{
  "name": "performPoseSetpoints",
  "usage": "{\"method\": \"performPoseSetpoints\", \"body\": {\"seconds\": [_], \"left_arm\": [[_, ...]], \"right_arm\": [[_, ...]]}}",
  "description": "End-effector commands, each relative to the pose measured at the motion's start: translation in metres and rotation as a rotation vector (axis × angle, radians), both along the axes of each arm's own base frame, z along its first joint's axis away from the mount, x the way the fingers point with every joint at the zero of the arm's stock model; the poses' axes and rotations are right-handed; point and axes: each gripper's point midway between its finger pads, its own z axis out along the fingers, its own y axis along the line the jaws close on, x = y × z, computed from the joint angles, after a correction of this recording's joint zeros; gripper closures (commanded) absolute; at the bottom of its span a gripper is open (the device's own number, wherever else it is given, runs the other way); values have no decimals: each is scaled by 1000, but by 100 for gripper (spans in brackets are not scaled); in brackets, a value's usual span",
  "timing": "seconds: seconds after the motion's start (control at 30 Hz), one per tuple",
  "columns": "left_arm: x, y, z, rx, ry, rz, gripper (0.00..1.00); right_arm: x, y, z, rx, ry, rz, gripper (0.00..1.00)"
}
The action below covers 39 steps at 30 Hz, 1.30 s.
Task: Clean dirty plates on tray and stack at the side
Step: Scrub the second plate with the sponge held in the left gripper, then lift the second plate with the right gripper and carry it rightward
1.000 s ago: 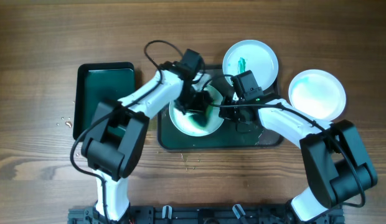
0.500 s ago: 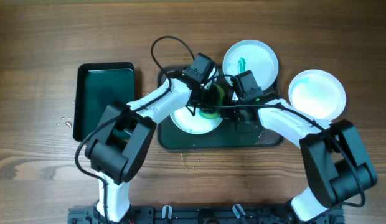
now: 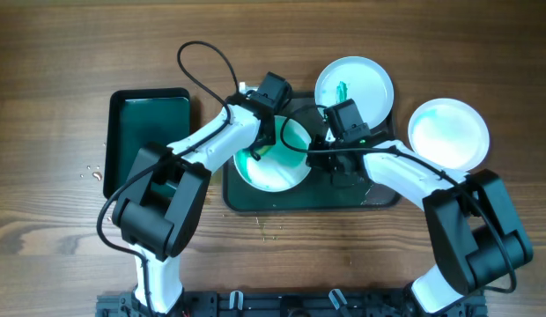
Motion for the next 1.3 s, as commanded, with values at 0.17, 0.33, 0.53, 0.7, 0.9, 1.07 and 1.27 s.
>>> {"method": "performPoseSetpoints", "body": {"seconds": [0.17, 0.33, 0.53, 0.7, 0.9, 1.07, 1.27], "left_arm": [[-90, -51, -26, -348, 452, -261, 96], [-114, -97, 2, -691, 560, -397, 96], [-88, -79, 23, -722, 545, -318, 96], [-53, -50, 51, -647, 463, -257, 96], [-9, -9, 96, -480, 253, -175, 96], [1, 6, 107, -396, 178, -163, 96], [3, 8, 107, -389, 168, -162, 96]], "right_arm": [[-3, -14, -13, -55, 29, -20, 96], [-3, -14, -13, -57, 30, -19, 96], [-6, -13, -13, -50, 39, -13, 96], [-10, -4, -10, -7, 45, 40, 96], [-8, -10, 13, -37, -21, 63, 96], [-10, -27, 46, -135, -114, 64, 96], [-14, -57, 98, -318, -281, 9, 96]]}}
